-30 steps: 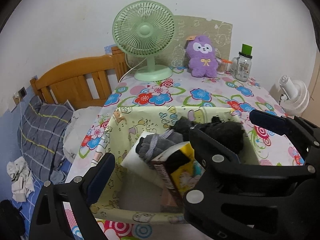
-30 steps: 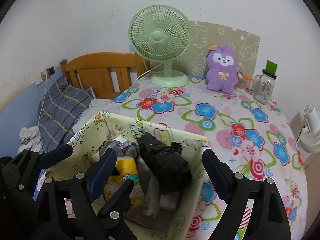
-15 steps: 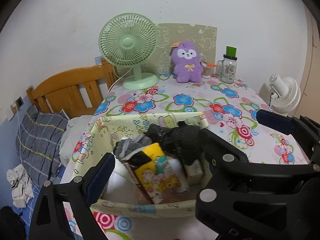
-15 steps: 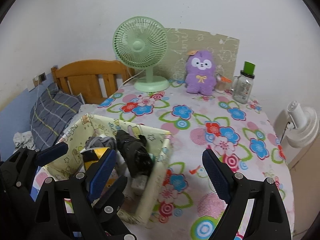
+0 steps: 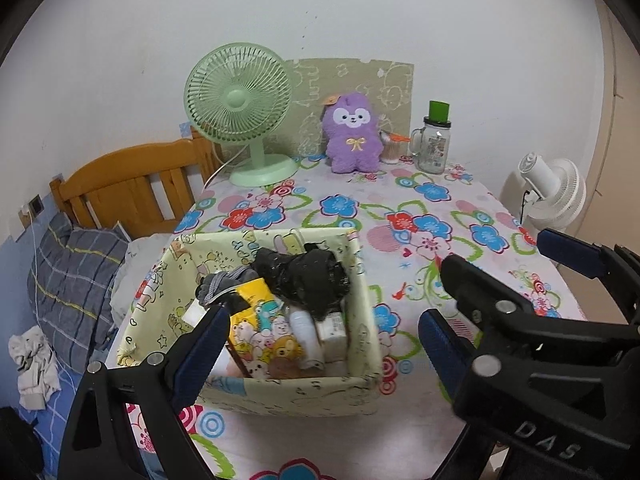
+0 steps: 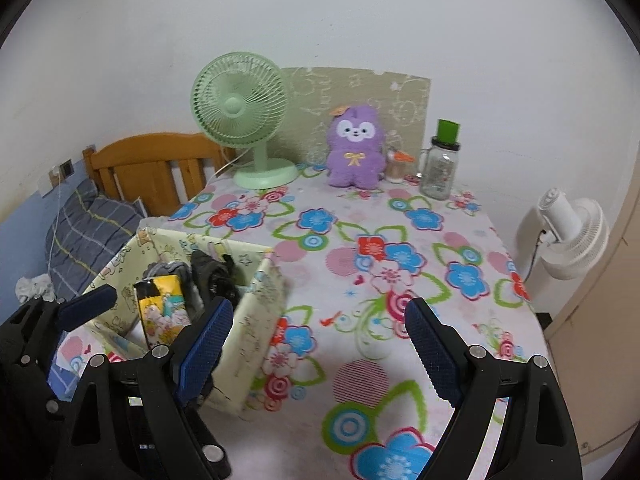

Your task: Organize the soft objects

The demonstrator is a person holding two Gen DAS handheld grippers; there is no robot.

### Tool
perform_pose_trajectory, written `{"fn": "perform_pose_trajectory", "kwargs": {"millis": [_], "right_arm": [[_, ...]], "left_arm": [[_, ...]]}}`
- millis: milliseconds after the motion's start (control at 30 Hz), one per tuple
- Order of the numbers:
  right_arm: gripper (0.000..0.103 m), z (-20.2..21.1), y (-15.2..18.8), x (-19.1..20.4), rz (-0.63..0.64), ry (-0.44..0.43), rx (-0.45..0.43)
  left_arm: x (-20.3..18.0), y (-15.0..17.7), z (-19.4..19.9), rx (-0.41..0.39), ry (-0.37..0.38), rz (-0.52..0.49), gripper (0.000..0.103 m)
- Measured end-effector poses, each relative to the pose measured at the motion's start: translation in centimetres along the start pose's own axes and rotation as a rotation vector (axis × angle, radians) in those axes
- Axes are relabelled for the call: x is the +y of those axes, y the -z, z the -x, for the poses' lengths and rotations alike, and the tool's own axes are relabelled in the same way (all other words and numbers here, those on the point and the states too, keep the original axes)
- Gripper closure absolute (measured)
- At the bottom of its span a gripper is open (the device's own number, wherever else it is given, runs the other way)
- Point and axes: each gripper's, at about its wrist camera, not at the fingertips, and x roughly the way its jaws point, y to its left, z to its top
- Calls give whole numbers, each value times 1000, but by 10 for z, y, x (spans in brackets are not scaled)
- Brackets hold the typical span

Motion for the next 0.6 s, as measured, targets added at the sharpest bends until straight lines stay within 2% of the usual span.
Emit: {"fn": "perform_pose_trajectory", "kwargs": {"millis": [233,367,600], "right_arm": [[13,22,6,-24,-38,40,-19],[13,40,9,-36,-57,63,-42],[13,77,15,-56,-90,102,-93]], "left_arm": [[-11,0,14,-20,9,4,6],[-18,-1,28,-54,2,-1,0],[-26,-2,55,-95,12,-1,0]]}}
